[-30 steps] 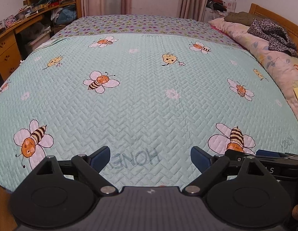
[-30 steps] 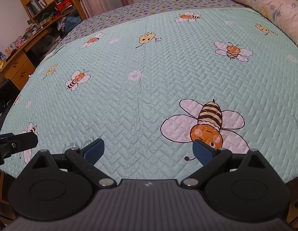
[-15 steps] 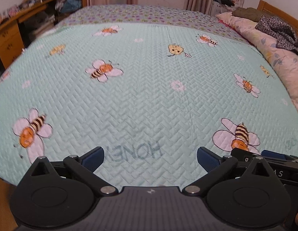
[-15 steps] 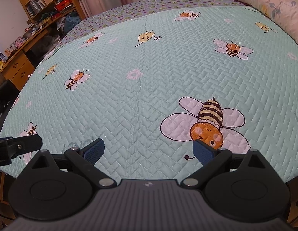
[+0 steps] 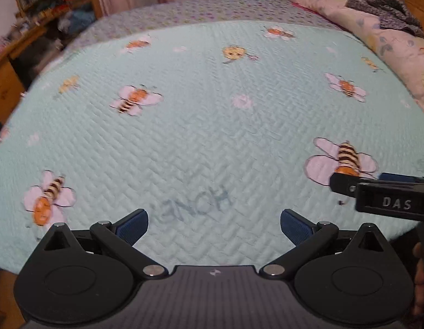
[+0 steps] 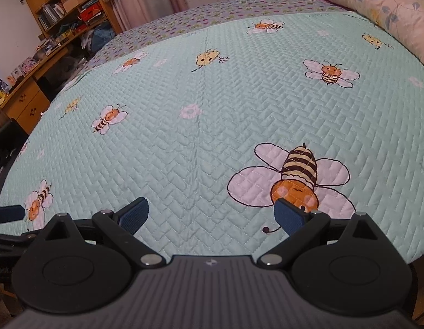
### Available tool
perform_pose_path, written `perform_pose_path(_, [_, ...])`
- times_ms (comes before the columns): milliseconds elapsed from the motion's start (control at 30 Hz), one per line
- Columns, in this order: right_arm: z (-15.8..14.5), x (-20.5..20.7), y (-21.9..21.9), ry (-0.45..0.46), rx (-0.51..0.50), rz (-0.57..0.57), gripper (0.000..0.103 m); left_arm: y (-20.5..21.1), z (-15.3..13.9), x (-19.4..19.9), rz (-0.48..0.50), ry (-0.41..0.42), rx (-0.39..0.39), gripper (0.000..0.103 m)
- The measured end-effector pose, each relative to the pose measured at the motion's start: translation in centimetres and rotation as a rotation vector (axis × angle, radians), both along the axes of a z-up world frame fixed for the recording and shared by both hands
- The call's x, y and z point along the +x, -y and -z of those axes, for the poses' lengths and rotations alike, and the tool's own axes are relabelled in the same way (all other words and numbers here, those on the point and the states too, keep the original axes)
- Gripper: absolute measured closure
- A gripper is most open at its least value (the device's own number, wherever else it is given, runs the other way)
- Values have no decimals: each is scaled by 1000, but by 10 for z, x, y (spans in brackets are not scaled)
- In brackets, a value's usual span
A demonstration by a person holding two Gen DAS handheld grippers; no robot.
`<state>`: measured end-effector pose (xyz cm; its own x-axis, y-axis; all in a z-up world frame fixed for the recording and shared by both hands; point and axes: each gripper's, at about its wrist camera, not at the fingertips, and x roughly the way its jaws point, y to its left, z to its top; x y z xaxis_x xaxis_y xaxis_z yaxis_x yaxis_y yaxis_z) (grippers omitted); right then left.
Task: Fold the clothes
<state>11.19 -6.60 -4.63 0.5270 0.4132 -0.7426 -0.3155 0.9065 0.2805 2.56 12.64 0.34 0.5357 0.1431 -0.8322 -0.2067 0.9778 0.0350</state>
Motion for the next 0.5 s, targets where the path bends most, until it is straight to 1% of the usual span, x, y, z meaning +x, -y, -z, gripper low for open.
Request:
perform_pose_path(33, [1,0,1,-1,0,2,5,0,1,0,-5,1,-11,0])
perform_pose_path(167, [4,3,4,-10,7,14,5,-1,4,3,-44,-5,5,0])
perform_pose_path(200, [5,4,5,-13,8,16,5,-1,5,4,-44,-11,8,0])
perform_pose_path(333, [9,6,6,-23,13,17,5,-1,12,8,-21,-40,-23,1])
perform_pose_path(500, [12,8,5,-35,11,16,5,2,13,10,-5,-41,8,1])
